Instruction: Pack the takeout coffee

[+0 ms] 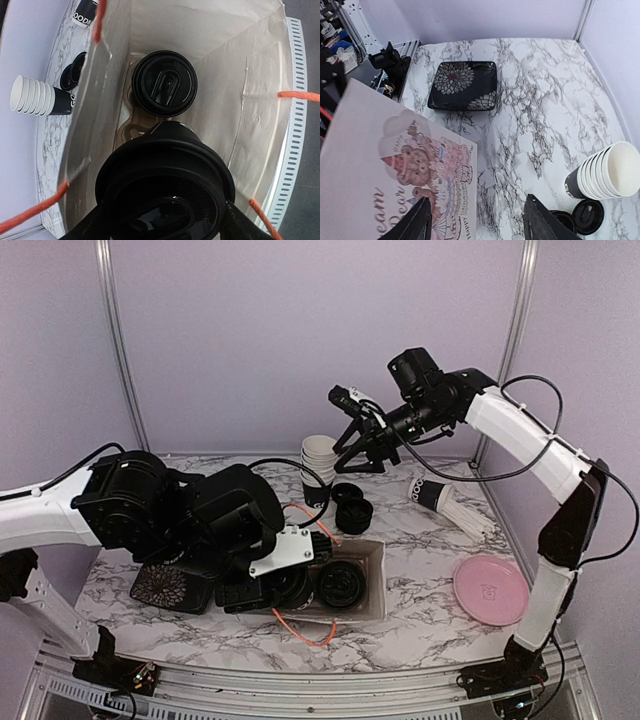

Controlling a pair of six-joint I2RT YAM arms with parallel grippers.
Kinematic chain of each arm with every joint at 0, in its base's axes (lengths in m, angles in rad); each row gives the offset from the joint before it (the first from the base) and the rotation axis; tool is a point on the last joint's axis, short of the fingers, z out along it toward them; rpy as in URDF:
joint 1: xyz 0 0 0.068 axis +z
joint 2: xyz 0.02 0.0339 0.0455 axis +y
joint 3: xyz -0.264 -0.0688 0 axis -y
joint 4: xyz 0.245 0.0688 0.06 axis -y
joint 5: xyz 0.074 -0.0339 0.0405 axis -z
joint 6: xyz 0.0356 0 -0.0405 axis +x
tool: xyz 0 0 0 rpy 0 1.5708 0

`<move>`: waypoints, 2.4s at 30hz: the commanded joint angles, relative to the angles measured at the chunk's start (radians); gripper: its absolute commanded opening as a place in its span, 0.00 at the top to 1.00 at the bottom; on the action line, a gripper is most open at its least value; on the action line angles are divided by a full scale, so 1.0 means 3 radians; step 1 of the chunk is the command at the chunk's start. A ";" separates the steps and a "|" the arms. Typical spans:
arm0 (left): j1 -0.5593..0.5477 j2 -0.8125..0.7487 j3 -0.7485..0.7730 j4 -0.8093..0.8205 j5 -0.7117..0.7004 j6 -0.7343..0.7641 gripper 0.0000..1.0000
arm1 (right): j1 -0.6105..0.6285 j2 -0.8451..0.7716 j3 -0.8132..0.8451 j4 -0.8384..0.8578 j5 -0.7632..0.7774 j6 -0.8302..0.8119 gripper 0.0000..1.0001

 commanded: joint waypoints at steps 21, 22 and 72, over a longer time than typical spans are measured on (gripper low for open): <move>-0.0597 -0.0401 -0.0517 0.0027 -0.0798 -0.0548 0.50 | 0.0449 0.1177 -0.0167 0.0530 0.1110 0.0472 0.47; -0.0611 -0.0408 -0.0532 0.0028 -0.0821 -0.0555 0.50 | 0.0445 0.1205 -0.0160 0.0540 0.1125 0.0481 0.46; -0.0582 -0.0051 -0.1298 0.0836 -0.1551 0.0699 0.50 | 0.0705 0.1751 -0.0163 0.0307 0.0503 0.0438 0.47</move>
